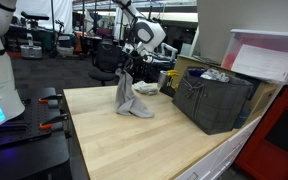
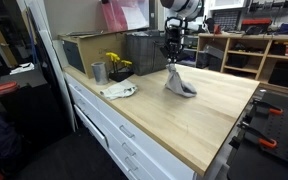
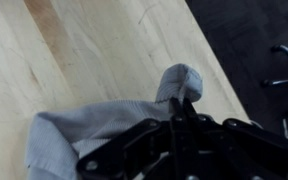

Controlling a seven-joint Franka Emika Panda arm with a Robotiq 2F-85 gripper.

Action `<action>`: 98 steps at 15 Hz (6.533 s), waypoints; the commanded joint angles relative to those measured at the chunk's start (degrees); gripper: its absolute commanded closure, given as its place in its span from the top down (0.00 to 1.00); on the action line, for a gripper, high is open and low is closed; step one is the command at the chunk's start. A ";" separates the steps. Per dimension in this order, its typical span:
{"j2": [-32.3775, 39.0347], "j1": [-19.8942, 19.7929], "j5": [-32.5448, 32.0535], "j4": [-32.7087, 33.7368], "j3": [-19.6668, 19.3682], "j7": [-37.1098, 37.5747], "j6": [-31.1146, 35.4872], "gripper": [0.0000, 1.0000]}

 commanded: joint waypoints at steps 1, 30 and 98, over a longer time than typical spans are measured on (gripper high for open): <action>-8.22 -0.44 3.11 -4.61 -0.04 -8.89 -2.60 0.01; -30.70 -7.55 9.81 -18.76 -16.91 -10.57 6.63 0.01; 18.91 -12.03 -7.18 4.40 -16.36 14.27 24.91 0.98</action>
